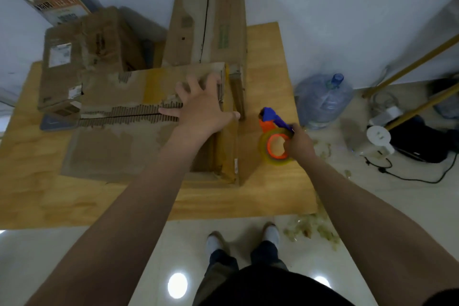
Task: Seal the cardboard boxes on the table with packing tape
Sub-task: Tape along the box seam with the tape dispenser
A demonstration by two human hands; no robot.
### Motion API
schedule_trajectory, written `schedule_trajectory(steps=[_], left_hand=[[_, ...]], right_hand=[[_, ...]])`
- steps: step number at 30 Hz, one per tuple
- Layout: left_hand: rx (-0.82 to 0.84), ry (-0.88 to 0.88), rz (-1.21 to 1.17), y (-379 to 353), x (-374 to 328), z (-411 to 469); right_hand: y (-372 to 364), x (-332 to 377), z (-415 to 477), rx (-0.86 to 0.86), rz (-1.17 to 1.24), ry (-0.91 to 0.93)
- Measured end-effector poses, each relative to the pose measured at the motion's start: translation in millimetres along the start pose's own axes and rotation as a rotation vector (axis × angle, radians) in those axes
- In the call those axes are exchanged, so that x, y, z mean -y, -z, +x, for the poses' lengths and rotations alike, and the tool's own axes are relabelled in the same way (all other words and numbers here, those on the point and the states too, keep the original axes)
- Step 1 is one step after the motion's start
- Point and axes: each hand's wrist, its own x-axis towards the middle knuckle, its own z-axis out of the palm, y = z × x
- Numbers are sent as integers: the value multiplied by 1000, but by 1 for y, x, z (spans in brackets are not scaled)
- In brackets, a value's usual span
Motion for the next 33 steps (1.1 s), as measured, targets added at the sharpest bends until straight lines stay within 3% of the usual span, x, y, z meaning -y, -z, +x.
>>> schedule_trajectory(steps=[3,9,13,15,28,33], left_hand=[[16,-6,-127,14,2,-7],[-123,-131,-586,66,19,-28],[17,7,-1053,110,30,-33],[84,15,-1160,130,44,-35],[172,54,-1295,190,148,-21],[153,76,-1203,187,184,-10]], right_hand=[[28,45,-6,-145,133,147],[92,149,-48,-345,290,465],[103,206,-80,-365,236,605],[99,232,-93,-370,216,665],[35,327,-117,-387,98,882],[15,335,-122,-388,64,908]])
